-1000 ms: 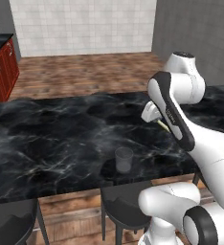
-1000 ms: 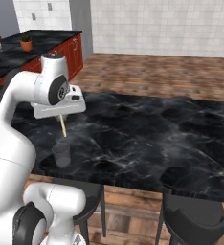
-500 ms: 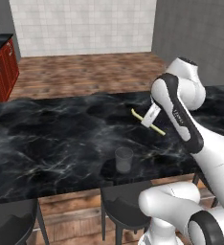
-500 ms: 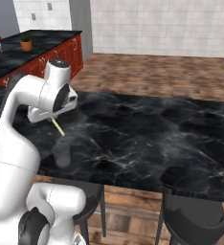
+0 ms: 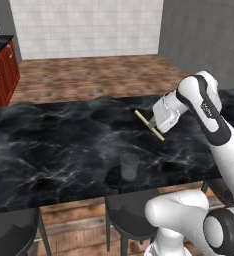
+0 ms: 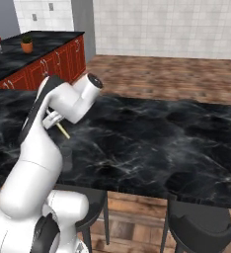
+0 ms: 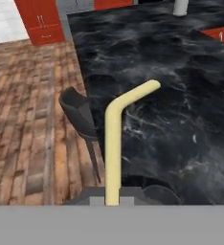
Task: Take a straw from the drawer in front and place it inside the glass cup on the dining counter.
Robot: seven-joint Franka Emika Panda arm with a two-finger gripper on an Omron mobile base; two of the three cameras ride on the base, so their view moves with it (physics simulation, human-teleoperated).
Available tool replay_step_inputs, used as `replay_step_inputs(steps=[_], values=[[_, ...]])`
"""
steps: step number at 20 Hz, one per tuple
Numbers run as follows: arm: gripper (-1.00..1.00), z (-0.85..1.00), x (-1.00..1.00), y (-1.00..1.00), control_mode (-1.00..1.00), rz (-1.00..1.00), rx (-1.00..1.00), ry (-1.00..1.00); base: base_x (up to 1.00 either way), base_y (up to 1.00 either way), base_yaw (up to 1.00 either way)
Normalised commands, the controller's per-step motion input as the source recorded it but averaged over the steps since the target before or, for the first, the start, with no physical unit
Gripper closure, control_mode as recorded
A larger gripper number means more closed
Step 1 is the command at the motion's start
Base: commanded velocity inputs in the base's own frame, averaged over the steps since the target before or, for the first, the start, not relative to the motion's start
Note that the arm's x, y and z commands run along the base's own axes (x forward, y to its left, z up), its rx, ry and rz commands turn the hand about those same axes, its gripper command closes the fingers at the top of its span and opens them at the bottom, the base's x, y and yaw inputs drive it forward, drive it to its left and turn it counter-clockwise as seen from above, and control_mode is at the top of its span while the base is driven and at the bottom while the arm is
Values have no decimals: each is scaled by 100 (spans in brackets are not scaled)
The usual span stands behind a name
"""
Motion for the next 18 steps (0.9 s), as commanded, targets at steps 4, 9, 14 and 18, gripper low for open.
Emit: replay_step_inputs(steps=[4,9,14,18], values=[[100,-21,7,0,-100,21,32,-7,0,0,0],[100,-22,0,1,-100,9,35,-2,0,0,0],[100,-3,18,3,-100,4,35,0,0,0,0],[100,-9,22,0,-100,3,30,0,0,0,0]])
